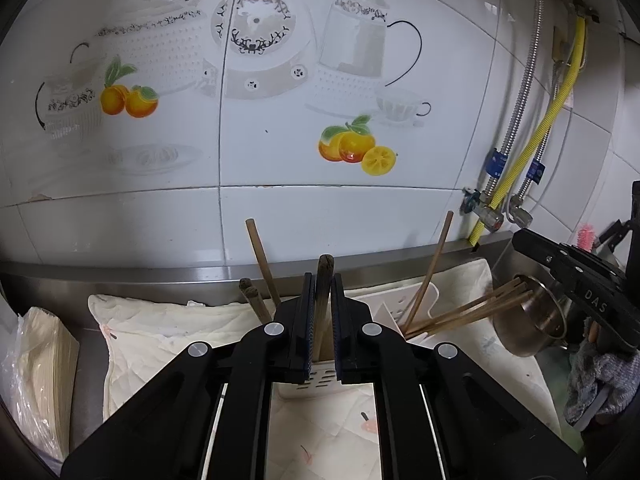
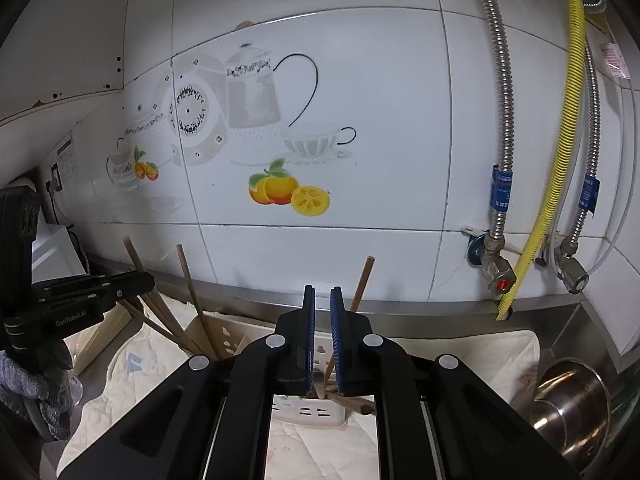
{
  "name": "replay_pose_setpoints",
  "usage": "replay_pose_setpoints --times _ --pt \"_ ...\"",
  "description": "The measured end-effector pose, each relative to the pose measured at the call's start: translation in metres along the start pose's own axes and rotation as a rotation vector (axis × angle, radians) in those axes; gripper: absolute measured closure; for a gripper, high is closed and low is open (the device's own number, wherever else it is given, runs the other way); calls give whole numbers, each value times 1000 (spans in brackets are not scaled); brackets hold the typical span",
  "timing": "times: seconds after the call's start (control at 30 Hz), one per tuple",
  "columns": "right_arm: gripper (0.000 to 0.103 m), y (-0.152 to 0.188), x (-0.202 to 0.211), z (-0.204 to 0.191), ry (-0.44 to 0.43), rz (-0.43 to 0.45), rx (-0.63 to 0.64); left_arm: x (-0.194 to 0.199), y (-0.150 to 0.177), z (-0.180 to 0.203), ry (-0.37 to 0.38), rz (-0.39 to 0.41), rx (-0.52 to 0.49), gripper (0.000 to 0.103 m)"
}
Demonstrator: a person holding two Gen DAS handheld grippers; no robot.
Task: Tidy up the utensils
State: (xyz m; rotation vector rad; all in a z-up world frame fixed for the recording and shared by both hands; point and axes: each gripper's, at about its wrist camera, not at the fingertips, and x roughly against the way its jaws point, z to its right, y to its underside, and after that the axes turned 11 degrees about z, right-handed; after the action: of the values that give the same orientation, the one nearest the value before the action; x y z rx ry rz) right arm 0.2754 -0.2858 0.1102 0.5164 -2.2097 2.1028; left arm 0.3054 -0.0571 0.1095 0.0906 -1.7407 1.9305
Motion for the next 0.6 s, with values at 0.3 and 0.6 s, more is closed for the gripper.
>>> replay_pose_setpoints --times 0.3,0.6 --pt "84 -6 21 -2 12 45 17 23 -4 4 3 39 -11 79" --pt "70 -8 54 -10 9 109 21 61 1 8 7 100 8 54"
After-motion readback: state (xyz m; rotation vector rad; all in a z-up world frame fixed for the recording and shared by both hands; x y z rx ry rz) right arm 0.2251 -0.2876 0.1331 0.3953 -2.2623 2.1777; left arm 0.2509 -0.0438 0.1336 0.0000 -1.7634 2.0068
